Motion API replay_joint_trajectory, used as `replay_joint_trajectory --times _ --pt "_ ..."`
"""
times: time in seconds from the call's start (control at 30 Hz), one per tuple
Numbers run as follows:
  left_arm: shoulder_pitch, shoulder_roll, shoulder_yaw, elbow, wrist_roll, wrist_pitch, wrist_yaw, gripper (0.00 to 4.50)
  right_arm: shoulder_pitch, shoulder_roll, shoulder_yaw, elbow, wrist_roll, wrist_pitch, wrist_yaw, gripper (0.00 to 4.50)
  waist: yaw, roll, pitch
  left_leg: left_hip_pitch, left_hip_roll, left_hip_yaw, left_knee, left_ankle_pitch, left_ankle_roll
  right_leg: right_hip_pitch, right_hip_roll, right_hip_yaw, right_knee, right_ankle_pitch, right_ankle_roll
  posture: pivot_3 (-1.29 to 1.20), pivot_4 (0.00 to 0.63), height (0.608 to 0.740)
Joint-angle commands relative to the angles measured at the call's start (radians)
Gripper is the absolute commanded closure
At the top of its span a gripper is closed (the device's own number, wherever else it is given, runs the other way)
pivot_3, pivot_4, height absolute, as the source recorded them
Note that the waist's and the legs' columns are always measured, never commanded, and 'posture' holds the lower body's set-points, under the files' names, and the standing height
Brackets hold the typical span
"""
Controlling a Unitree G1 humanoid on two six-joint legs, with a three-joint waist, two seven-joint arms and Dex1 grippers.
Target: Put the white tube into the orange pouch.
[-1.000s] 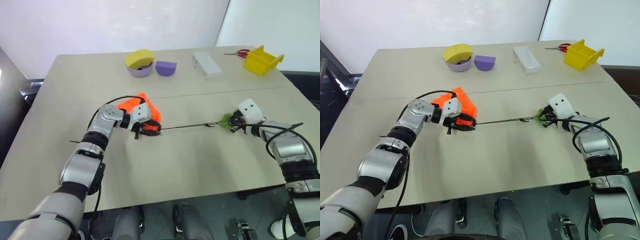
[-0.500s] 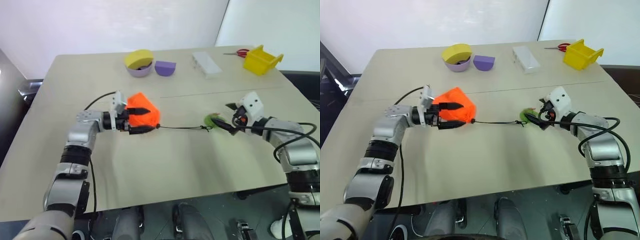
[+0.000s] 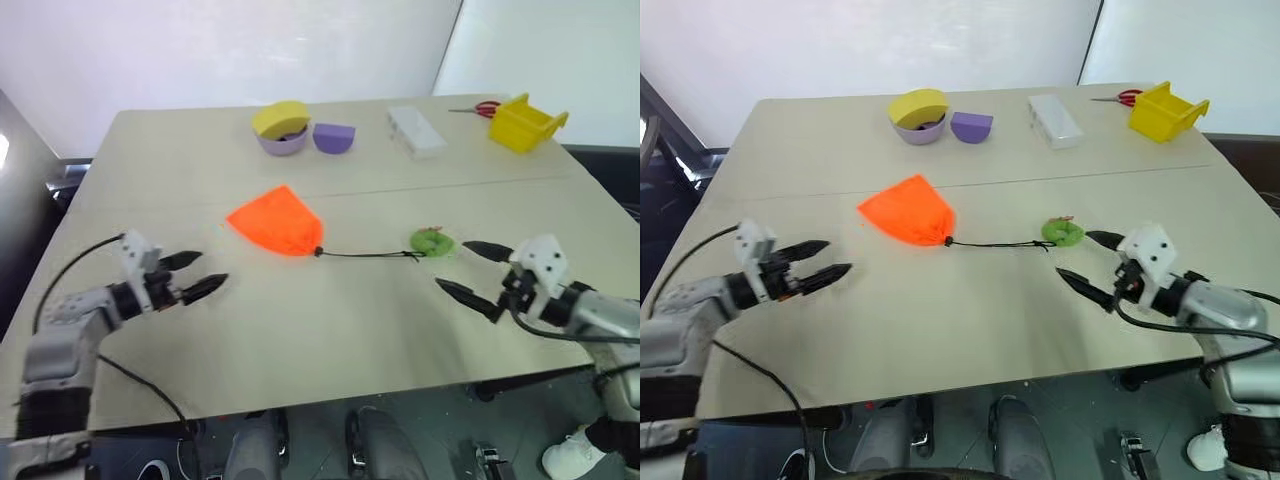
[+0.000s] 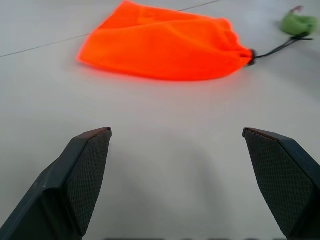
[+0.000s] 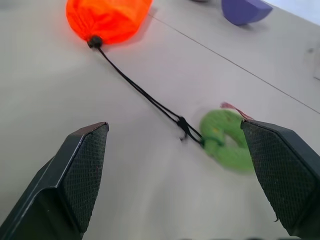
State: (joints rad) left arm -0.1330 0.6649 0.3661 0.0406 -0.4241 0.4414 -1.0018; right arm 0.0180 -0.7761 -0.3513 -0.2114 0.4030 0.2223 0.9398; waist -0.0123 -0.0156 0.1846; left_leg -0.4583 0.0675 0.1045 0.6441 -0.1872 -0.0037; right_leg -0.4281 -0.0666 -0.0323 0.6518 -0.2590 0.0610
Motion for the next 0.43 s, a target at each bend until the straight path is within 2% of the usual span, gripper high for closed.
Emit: replay_joint_trajectory --times 0.03,0.13,0.27,0.43 --pt "0.035 0.015 0.049 -0.029 -0.027 -0.027 0.019 0.00 0.004 -0.025 -0.056 0.020 0.012 -0.064 0.032 0.07 -0.001 0.000 0.000 0.000 0.000 0.000 -0.002 0.000 0.000 0.000 0.000 0.000 -0.004 0.002 -0.002 0.00 0.150 0.740" --pt "0.054 0.009 0.071 -0.007 -0.029 -0.048 0.047 0.00 -0.008 -0.025 -0.057 0.058 0.013 -0.074 0.032 0.07 -0.002 0.000 0.000 0.000 0.000 0.001 -0.003 0.000 0.000 0.000 -0.003 -0.002 -0.009 0.004 -0.005 0.00 0.150 0.740" --pt "0.062 -0.002 0.079 -0.011 -0.024 -0.055 0.103 0.00 0.003 -0.033 -0.037 0.090 -0.013 -0.107 0.048 0.07 0.001 0.000 -0.001 0.000 -0.003 0.007 -0.012 0.000 0.000 -0.001 -0.015 -0.012 -0.011 0.005 -0.005 0.00 0.150 0.740" --pt "0.055 -0.004 0.066 -0.004 -0.014 -0.084 0.139 0.00 0.015 -0.031 -0.025 0.100 -0.011 -0.111 0.065 0.07 0.000 0.000 -0.001 0.000 -0.002 0.007 -0.013 0.001 0.001 0.000 -0.014 -0.017 -0.011 0.003 -0.002 0.00 0.150 0.740"
